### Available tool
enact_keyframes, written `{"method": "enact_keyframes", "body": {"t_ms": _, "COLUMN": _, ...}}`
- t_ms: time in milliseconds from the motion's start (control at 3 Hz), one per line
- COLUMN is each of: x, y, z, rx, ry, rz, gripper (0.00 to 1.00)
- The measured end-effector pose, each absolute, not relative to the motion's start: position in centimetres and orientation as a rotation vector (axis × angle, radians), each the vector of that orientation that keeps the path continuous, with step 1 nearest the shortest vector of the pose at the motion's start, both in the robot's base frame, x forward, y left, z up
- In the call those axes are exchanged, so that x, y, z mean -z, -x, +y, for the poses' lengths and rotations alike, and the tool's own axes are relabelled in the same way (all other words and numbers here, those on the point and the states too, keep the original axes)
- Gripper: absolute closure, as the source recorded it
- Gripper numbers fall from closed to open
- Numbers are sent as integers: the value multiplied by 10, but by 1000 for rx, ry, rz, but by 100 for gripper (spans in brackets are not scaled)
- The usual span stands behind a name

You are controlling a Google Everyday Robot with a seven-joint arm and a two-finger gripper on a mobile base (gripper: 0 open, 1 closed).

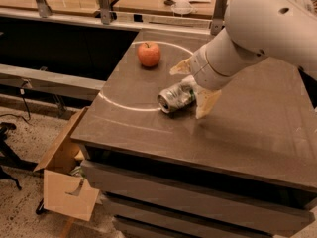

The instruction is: Knock 7up can over

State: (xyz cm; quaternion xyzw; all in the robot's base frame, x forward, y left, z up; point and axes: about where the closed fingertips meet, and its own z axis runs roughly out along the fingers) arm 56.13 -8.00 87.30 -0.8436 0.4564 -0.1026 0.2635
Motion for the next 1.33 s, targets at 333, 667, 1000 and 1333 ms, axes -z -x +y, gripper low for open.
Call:
{"method": "enact_keyframes", "body": {"t_ms": 333, "x": -876, "y": -564, "z": -86, "rx": 283, "ry": 2358, "rz": 1204, "gripper": 0}}
{"method": "enact_keyframes", "body": {"t_ms": 667, "x": -889, "y": -573, "z": -109, "rx": 265, "ry": 2227, "rz": 1303, "gripper": 0}}
{"method": "enact_keyframes", "body": {"t_ms": 1000, "x": -930, "y": -580, "z": -173, "rx": 347, "ry": 1878, "rz": 1490, "gripper": 0}}
{"method": "enact_keyframes", "body": {"t_ms": 1333, "x": -963, "y": -582, "z": -230, "rx": 487, "ry": 1568, "rz": 1628, "gripper": 0}}
